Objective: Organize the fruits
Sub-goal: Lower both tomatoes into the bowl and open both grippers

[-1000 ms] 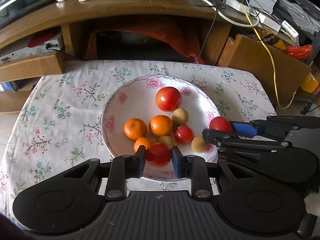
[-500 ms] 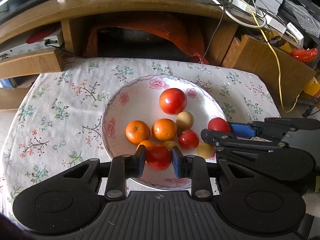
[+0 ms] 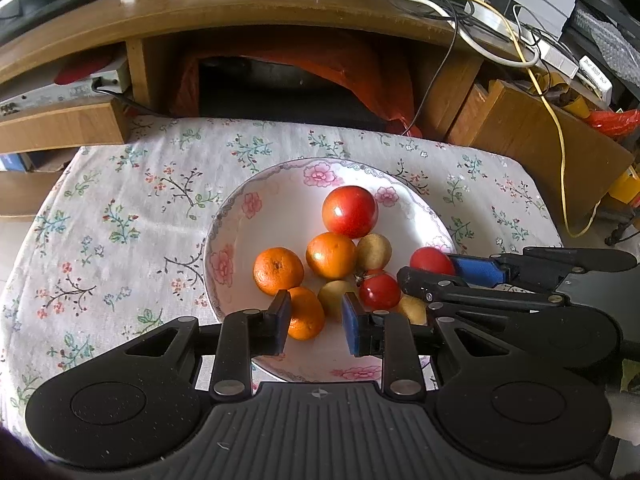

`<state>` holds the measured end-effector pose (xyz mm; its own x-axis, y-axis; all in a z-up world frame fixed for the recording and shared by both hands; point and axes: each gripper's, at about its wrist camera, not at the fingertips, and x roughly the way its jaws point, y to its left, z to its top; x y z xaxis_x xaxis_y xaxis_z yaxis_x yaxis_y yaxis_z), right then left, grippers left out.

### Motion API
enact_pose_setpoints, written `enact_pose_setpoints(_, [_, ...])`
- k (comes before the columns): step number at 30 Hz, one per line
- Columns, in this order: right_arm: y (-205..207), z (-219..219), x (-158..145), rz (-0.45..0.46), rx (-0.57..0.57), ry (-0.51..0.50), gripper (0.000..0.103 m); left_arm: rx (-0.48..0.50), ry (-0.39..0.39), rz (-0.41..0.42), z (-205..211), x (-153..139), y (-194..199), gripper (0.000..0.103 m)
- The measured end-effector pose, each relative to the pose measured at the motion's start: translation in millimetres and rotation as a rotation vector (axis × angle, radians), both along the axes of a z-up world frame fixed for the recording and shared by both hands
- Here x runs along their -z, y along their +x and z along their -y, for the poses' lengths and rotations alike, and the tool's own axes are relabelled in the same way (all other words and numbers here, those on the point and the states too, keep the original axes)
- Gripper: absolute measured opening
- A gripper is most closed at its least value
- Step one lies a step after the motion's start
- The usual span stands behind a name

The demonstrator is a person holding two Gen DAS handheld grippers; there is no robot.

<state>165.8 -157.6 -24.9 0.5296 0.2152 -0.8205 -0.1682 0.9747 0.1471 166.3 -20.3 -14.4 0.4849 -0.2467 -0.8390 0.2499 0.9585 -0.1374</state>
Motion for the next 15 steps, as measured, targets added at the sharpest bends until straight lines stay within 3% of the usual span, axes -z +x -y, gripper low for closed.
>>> enact_pose_setpoints(15, [-8, 1, -15, 0.028, 0.007, 0.013, 0.031, 0.005, 0.045, 0.051, 2, -7, -8, 0.040])
